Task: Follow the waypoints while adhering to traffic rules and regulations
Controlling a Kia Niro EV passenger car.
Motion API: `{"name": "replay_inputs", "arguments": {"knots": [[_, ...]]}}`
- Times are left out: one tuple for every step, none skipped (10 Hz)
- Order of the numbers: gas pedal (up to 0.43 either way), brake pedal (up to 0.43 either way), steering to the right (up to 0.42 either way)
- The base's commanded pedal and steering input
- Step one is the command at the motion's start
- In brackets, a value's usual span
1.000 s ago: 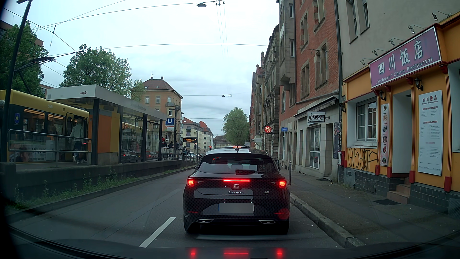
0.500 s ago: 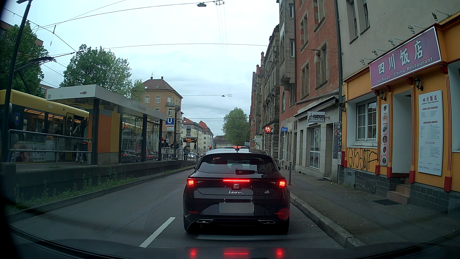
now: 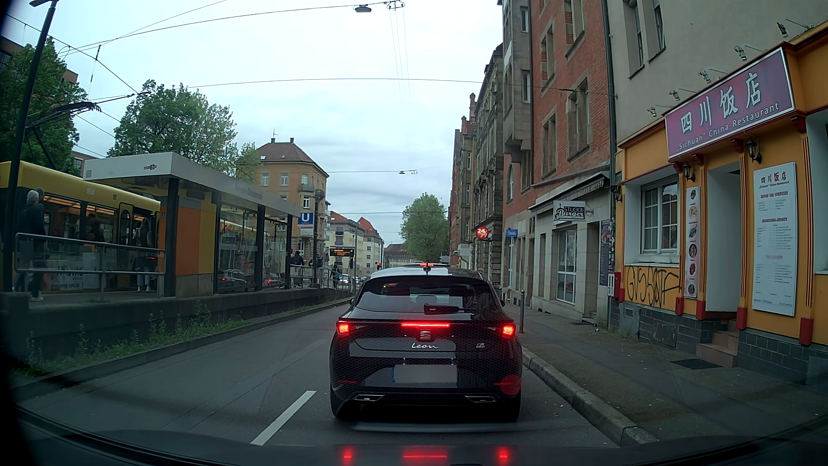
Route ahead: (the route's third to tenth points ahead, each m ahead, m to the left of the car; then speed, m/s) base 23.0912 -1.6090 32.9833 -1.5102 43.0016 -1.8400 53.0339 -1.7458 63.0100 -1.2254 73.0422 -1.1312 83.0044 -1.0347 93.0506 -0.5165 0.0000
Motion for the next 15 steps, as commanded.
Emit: {"name": "replay_inputs", "arguments": {"knots": [[0.000,0.305,-0.037],[0.000,0.305,-0.036],[0.000,0.305,-0.037],[0.000,0.305,-0.036],[0.000,0.305,-0.037],[0.000,0.305,-0.037],[0.000,0.311,-0.037],[0.000,0.311,-0.037],[0.000,0.305,-0.037],[0.000,0.305,-0.037],[0.000,0.305,-0.037],[0.000,0.305,-0.037],[0.000,0.305,-0.037],[0.000,0.305,-0.037],[0.000,0.305,-0.037]]}}
